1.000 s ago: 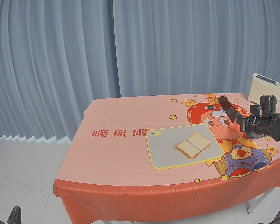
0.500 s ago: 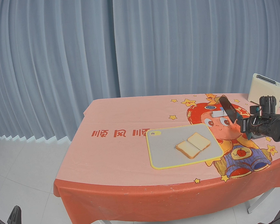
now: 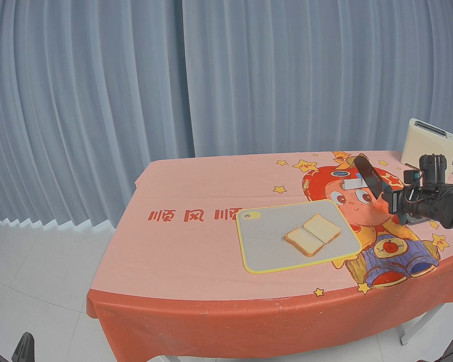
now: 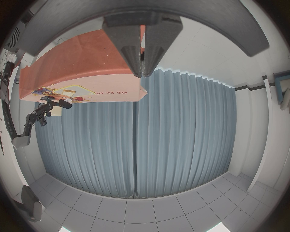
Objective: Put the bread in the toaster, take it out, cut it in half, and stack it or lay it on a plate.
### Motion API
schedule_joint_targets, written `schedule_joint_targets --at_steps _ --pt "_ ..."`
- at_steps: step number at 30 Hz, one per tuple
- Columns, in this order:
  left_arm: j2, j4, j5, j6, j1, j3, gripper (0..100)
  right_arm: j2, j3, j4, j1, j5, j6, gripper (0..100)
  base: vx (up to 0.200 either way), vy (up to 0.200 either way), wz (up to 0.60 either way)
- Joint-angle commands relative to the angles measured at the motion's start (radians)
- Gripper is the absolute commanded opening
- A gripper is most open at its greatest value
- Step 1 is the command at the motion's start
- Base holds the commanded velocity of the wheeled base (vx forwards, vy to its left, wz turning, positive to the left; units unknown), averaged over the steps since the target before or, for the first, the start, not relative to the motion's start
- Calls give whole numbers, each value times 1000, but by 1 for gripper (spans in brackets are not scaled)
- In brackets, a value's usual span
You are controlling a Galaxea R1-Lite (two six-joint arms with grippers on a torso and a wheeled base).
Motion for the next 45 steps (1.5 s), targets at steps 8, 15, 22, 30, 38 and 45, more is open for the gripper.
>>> schedule_joint_targets --at_steps 8,15,22,30,38,45 --pt "-1 0 0 -1 0 18 0 0 1 0 4 0 -2 0 0 0 0" --pt "-1 -2 0 -1 -1 18 0 -2 4 0 10 -3 -6 0 0 0 0" --pt "-1 0 0 -1 0 18 0 6 7 1 16 -24 -8 0 0 0 0" --pt "-1 0 0 -1 0 18 0 23 13 -2 16 -27 -6 0 0 0 0" --pt "-1 0 0 -1 -1 18 0 21 15 -2 14 -29 -6 0 0 0 0" --pt "-1 0 0 -1 0 18 0 21 19 -2 16 -29 -5 0 0 0 0"
